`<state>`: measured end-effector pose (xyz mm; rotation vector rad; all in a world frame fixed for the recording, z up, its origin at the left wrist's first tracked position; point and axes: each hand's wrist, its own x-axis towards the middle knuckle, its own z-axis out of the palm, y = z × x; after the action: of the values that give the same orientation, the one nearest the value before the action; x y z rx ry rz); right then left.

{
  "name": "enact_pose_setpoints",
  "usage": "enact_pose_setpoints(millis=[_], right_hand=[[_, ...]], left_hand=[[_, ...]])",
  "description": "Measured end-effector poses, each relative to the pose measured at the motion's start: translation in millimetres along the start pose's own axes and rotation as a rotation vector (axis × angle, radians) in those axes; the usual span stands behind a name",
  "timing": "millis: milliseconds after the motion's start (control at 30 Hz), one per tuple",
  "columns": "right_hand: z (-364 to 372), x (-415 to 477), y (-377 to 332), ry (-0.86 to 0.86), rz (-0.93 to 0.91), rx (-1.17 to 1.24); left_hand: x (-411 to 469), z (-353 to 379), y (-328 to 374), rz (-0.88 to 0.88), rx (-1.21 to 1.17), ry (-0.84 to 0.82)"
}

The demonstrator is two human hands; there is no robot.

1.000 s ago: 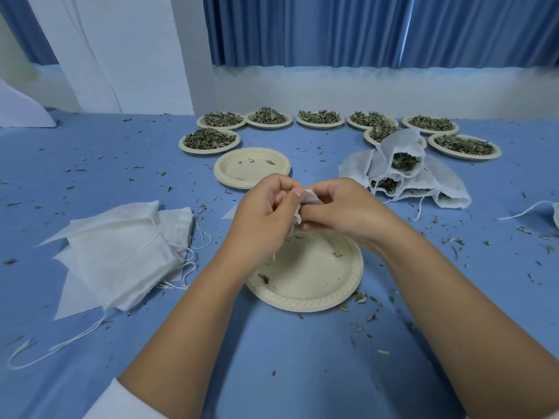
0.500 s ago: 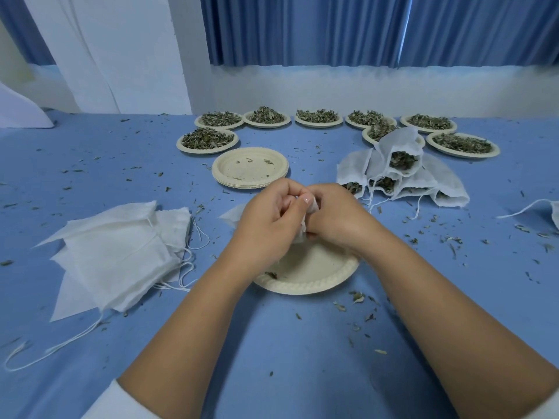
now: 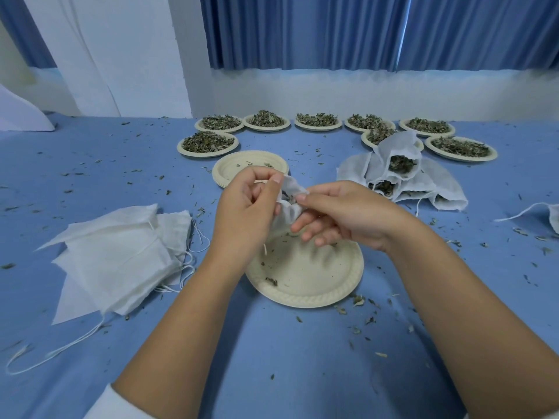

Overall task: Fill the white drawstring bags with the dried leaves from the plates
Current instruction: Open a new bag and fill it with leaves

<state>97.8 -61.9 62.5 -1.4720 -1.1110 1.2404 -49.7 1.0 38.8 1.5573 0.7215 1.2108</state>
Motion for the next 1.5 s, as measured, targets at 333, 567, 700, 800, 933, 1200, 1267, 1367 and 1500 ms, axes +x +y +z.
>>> enact_pose_setpoints(millis=[333,567,700,800,933,1200,1267,1367,1500], right_hand=[[-2,1,3,0.226,-0.133,-0.190],[0,5,13,0.271,0.048,-0.888],[18,8,18,0.267,0.091,-1.282],[23,10,21,0.159,-0.010,-1.156],[33,2,19,-0.105,-0.157,-0.842],[40,3,28,-0.215,-0.190,-0.878],[44,4,28,-0.197,-0.211,-0.870],[47,3,28,-0.167,-0.254,-0.886],[52,3,29,-0.142,-0.297,-0.942]], left_hand=[[-1,0,-2,-0.016,0.101,0.022],[5,-4,-2,-0.034,0.102,0.124],[6,-4,-5,-0.036,0.102,0.115],[7,-6,-6,-0.046,0.083,0.128],[7,-6,-7,-0.048,0.071,0.117],[7,-5,-6,-0.051,0.080,0.113],[6,-5,-6,-0.052,0.078,0.112],[6,-5,-6,-0.054,0.071,0.107],[6,-5,-7,-0.053,0.078,0.108]])
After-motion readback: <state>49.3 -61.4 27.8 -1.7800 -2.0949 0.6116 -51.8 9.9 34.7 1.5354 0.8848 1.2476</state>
